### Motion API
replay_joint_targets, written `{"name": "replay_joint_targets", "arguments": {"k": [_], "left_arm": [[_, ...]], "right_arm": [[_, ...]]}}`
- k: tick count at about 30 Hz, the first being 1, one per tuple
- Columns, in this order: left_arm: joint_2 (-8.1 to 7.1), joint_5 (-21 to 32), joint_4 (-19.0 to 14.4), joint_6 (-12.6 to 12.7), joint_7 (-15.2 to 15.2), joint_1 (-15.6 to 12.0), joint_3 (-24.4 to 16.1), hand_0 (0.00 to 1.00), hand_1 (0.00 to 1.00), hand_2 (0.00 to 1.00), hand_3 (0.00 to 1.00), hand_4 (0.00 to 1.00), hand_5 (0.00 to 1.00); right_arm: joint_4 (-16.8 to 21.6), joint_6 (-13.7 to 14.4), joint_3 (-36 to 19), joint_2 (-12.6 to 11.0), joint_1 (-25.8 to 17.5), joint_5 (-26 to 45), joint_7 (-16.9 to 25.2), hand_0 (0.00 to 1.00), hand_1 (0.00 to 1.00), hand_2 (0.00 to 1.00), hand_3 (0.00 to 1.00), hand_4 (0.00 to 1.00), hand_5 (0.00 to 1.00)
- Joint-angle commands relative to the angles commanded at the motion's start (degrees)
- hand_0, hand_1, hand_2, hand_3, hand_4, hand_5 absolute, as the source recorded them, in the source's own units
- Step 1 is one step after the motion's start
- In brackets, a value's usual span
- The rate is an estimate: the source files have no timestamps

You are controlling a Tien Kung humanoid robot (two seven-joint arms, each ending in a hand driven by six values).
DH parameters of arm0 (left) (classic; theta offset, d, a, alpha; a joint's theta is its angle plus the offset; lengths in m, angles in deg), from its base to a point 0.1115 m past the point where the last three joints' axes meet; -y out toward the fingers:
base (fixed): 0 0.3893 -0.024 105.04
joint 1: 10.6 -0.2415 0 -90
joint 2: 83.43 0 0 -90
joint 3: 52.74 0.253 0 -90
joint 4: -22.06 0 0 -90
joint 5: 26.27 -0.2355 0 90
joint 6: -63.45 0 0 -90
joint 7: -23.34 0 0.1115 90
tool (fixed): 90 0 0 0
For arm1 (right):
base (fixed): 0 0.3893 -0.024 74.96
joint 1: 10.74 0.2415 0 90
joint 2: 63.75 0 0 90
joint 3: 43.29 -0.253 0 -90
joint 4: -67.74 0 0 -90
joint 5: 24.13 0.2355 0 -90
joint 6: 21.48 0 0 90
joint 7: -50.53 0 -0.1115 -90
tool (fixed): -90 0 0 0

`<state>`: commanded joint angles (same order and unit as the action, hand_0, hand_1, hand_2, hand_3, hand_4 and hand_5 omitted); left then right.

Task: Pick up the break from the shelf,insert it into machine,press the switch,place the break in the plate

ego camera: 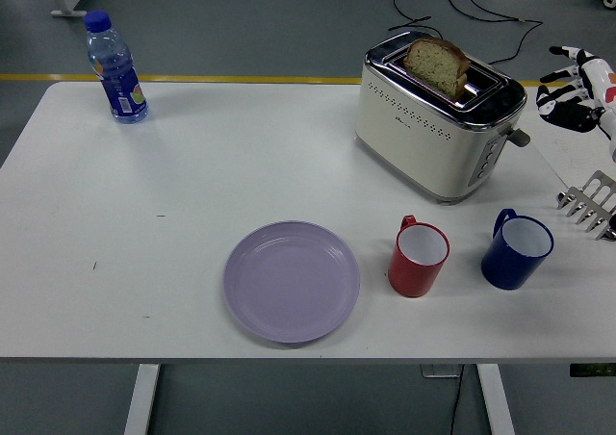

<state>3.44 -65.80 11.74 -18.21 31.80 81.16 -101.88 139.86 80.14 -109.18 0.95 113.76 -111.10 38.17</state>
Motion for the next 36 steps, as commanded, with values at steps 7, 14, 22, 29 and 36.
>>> {"name": "replay_joint_targets", "arguments": {"k": [7, 14, 22, 29, 36], "left_arm": [[-0.02, 0.62, 0.00, 0.05, -0.03, 0.22, 0.54, 0.687, 0.638, 0.693, 0.710, 0.452, 0.998], [-0.07, 1.22, 0.00, 0.12, -0.09, 0.42, 0.99, 0.687, 0.638, 0.693, 0.711, 0.452, 0.998], [-0.27, 2.02, 0.00, 0.29, -0.23, 0.67, 1.81, 0.687, 0.632, 0.693, 0.710, 0.453, 0.998], [-0.44, 2.18, 0.00, 0.36, -0.25, 0.66, 2.24, 0.687, 0.629, 0.691, 0.710, 0.454, 0.998], [-0.55, 2.13, 0.00, 0.42, -0.23, 0.46, 2.54, 0.687, 0.628, 0.689, 0.710, 0.456, 0.998]], "right_arm": [[-0.25, 0.05, 2.90, 1.95, 4.67, 0.29, 0.80, 0.867, 0.830, 0.946, 0.946, 0.721, 0.291], [-3.53, -3.11, 7.77, 4.81, 12.03, -1.67, -1.37, 0.869, 0.814, 0.905, 0.904, 0.730, 0.267], [-10.03, -6.54, 13.51, 8.10, 19.94, -5.91, -4.73, 0.856, 0.802, 0.861, 0.878, 0.733, 0.240], [-16.33, -7.85, 16.24, 11.33, 24.72, -7.37, -5.71, 0.855, 0.796, 0.855, 0.868, 0.730, 0.226], [-23.40, -8.81, 18.39, 14.78, 28.66, -7.96, -6.17, 0.849, 0.785, 0.841, 0.861, 0.724, 0.208]]}}
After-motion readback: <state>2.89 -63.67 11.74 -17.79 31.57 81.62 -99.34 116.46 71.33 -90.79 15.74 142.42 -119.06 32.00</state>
